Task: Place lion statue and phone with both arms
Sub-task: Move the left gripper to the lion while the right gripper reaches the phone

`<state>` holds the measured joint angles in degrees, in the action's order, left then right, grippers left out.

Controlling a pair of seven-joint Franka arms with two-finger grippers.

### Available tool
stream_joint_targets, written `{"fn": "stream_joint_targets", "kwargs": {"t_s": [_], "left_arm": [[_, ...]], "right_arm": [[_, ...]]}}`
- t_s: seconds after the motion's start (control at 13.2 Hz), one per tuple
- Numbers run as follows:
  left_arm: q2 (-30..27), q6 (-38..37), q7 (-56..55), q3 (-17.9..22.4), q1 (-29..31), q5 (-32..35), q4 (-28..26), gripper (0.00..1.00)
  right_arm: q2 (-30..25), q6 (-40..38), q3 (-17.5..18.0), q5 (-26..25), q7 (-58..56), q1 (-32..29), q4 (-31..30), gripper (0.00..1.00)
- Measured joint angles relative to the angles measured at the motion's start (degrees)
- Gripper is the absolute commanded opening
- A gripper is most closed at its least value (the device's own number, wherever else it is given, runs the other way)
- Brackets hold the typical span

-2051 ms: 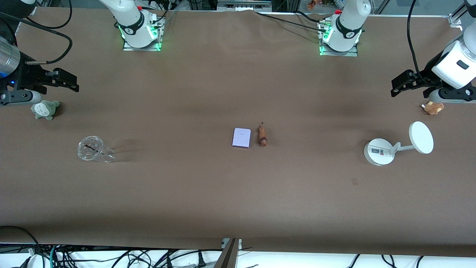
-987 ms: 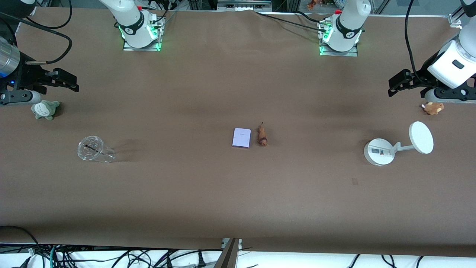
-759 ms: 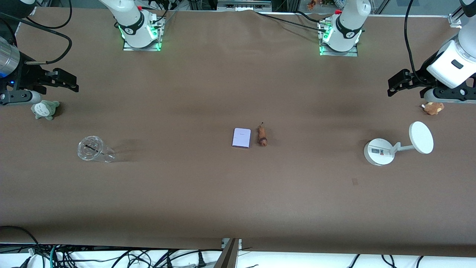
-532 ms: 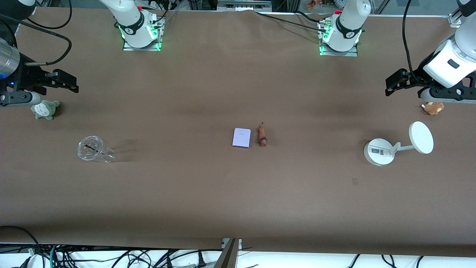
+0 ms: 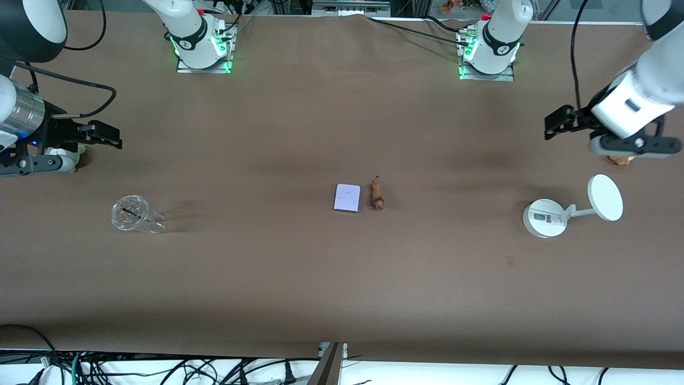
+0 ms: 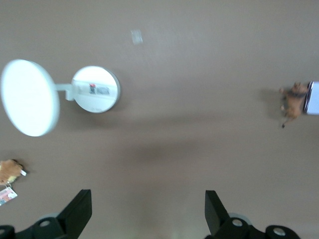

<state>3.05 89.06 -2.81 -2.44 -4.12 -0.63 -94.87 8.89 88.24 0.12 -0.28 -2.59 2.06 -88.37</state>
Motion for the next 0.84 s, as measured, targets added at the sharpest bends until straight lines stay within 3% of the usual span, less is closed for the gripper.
{"fn": "stream_joint_targets", "kwargs": {"t_s": [0.23, 0.46, 0.84], "left_arm": [[4.4, 1.3, -1.6, -4.3, -1.7, 0.0, -0.1, 1.00], [11.1, 11.3, -14.1, -8.9, -3.9, -1.5, -0.1, 1.00], [21.3, 28.8, -33.2, -9.9, -12.1, -2.7, -0.1, 1.00]], "right_arm": [[2.0, 1.4, -0.1, 0.0, 0.0, -0.2, 0.1, 1.00], [3.2, 3.0, -0.1, 0.0, 0.0, -0.3, 0.5, 1.00], [8.7, 12.1, 0.5, 0.4, 1.9, 1.3, 0.7, 1.00]]}}
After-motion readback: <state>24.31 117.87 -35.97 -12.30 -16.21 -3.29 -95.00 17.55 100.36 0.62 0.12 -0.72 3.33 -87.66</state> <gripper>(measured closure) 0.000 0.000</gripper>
